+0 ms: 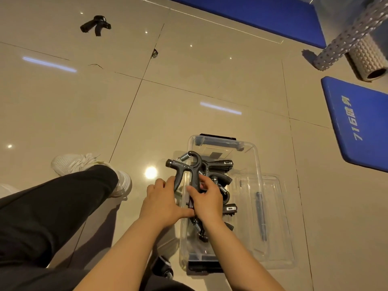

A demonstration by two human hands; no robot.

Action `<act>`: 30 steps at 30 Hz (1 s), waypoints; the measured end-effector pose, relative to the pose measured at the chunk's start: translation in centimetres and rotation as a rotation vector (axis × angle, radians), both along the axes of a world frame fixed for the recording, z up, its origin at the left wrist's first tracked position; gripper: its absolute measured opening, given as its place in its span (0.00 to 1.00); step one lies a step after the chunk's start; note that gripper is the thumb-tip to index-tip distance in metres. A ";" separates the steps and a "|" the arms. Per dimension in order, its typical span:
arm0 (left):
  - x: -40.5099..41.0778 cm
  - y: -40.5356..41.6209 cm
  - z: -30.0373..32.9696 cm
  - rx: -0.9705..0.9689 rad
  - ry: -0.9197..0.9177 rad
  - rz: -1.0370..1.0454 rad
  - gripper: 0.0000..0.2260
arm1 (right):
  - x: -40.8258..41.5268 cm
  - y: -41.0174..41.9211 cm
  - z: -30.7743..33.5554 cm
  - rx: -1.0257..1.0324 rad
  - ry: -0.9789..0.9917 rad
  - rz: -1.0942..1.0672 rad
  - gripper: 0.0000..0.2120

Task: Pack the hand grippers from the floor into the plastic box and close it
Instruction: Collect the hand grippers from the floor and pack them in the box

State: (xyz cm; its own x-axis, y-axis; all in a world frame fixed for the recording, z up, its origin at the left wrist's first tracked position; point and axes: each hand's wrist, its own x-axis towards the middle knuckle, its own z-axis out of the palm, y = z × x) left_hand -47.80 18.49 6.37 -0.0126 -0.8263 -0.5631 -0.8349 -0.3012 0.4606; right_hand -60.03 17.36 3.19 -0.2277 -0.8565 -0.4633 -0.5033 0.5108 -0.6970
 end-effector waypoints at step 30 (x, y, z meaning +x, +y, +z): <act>-0.3 0.4 0.1 -0.093 -0.163 -0.295 0.45 | -6.5 -3.3 -0.1 0.007 0.229 0.257 0.35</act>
